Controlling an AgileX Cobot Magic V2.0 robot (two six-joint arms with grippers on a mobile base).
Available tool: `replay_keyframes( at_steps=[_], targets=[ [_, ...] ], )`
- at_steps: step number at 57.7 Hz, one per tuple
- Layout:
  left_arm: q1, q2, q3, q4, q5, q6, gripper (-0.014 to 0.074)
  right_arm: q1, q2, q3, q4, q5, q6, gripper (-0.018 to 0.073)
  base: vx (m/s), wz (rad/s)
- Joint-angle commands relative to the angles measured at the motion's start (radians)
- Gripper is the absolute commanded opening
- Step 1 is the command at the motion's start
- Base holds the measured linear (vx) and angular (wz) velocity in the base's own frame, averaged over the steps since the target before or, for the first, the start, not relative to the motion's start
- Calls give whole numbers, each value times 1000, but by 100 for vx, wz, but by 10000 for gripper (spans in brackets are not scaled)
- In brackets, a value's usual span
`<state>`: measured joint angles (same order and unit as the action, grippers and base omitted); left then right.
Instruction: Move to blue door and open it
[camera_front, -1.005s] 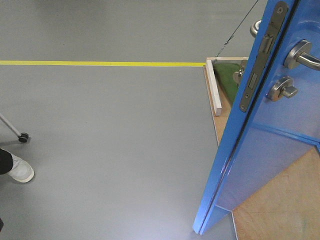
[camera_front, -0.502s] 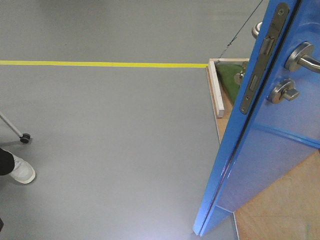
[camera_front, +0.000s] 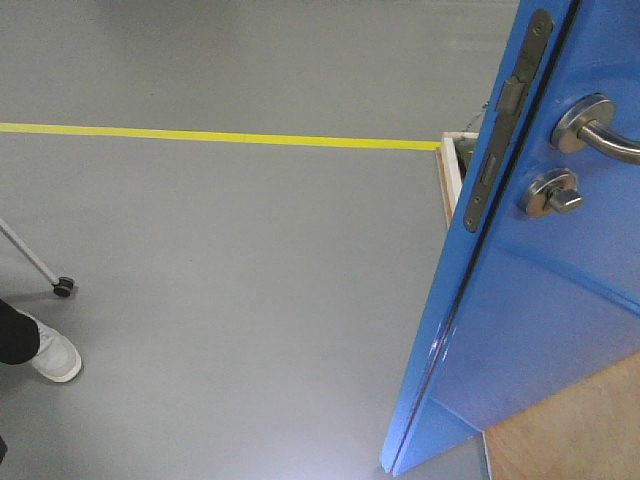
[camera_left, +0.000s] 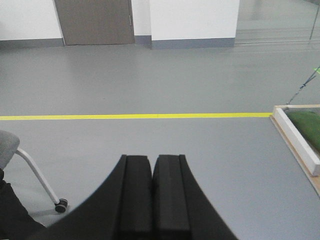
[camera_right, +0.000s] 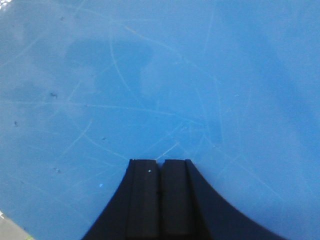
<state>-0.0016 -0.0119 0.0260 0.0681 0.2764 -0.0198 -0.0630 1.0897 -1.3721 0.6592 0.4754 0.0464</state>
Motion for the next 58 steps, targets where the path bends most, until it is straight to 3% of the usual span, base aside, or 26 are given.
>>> replay_keyframes(
  at_steps=[1,58],
  targets=[
    [-7,-12,-26,-2,-85,-7,73,2,9,-30,18,-86,-7,12,19,17],
    [-7,-12,-26,-2,-85,-7,73,2,9,-30,18,-86,-7,12,23,9]
  ],
)
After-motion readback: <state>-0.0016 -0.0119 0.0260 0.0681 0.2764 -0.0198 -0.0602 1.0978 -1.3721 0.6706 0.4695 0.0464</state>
